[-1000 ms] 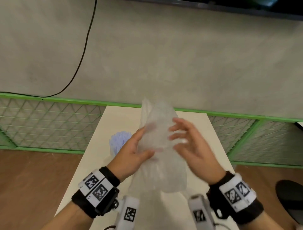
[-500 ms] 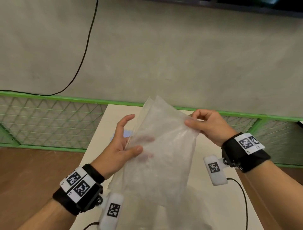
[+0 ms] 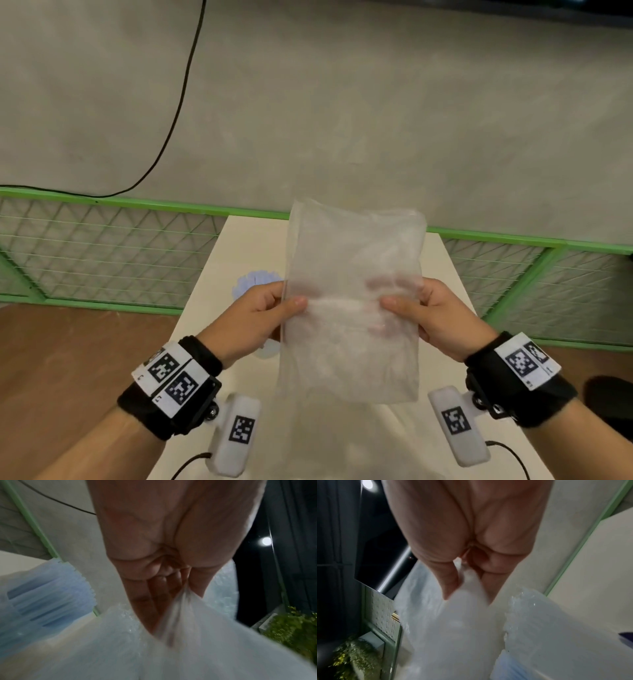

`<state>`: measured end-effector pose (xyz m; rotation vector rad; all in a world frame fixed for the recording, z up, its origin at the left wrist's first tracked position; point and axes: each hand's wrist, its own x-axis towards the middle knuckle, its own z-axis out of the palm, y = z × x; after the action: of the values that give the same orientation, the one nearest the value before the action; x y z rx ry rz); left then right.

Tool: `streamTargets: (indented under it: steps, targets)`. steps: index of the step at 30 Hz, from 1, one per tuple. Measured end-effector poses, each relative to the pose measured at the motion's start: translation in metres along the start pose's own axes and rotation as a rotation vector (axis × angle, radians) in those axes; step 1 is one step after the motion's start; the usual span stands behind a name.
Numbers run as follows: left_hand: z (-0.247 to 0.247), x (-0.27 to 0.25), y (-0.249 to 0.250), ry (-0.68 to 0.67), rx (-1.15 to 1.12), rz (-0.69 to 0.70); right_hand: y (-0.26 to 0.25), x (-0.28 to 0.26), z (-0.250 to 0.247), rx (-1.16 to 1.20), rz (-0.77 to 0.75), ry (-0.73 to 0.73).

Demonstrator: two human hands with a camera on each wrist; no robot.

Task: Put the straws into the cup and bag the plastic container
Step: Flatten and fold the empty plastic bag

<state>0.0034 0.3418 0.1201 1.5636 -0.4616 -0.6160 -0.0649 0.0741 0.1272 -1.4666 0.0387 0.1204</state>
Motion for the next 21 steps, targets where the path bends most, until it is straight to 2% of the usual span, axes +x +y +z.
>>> streamTargets:
  steps: [5, 8, 11, 16, 18, 21]
  targets:
    - [-0.004, 0.008, 0.006, 0.014, -0.174, -0.005, -0.01, -0.008, -0.01, -0.065, -0.061, -0.052]
    - [-0.002, 0.016, 0.002, 0.032, -0.261, 0.016, -0.014, -0.007, -0.016, -0.049, -0.158, -0.02]
    - [0.003, 0.018, 0.003, 0.06, -0.301, 0.016, -0.02, -0.004, -0.016, -0.126, -0.145, -0.022]
    - [0.005, 0.01, 0.016, -0.057, -0.538, -0.003, -0.026, -0.003, -0.017, -0.097, -0.203, -0.024]
    - [0.009, 0.007, 0.019, -0.077, -0.471, -0.012, -0.026, -0.002, -0.019, -0.119, -0.223, -0.009]
    - [0.011, 0.008, 0.014, -0.073, -0.191, 0.024, -0.029, -0.001, -0.023, -0.127, -0.243, 0.017]
